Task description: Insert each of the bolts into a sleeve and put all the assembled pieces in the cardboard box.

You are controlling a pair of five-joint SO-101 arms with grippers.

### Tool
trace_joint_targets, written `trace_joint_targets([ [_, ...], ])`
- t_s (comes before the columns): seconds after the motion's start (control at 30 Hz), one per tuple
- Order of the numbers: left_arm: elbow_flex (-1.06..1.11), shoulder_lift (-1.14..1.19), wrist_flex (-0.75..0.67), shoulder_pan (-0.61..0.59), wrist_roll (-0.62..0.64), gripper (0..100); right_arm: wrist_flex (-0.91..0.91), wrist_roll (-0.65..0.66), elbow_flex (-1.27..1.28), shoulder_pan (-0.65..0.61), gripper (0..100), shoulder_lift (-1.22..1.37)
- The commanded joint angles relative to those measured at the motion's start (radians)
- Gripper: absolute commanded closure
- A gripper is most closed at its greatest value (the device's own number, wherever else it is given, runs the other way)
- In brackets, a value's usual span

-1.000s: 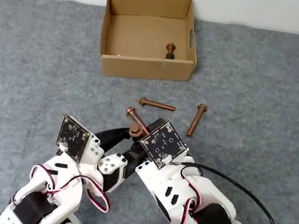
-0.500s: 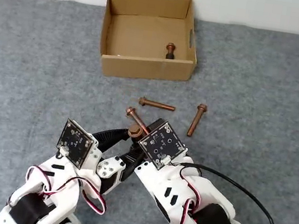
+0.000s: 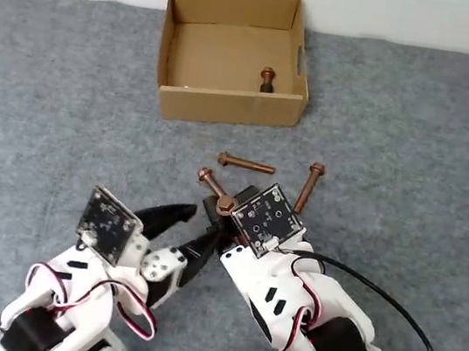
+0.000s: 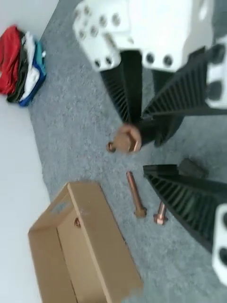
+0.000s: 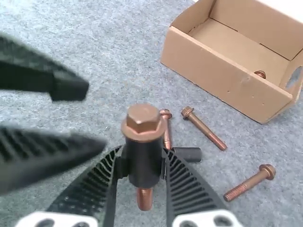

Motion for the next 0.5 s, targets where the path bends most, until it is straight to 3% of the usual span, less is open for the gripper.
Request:
trace_joint_targets([
  [0.0,-0.041,-0.005,0.005,-0.081,-0.014,84,-0.027,0.0,-0.069,0.015,99.1,-0.012],
  [0.1,-0.033,-0.006,0.005,-0.166,-0.014,87,-0.027,-0.028,-0.072,0.068,99.1,-0.012],
  [0.23,-0.001,-0.006,0.005,-0.269,-0.023,100,-0.019,-0.109,-0.114,0.217,99.1,0.001],
  [0.47,0.191,-0.006,0.003,-0.408,-0.1,100,0.007,-0.186,-0.247,0.392,99.1,0.108],
])
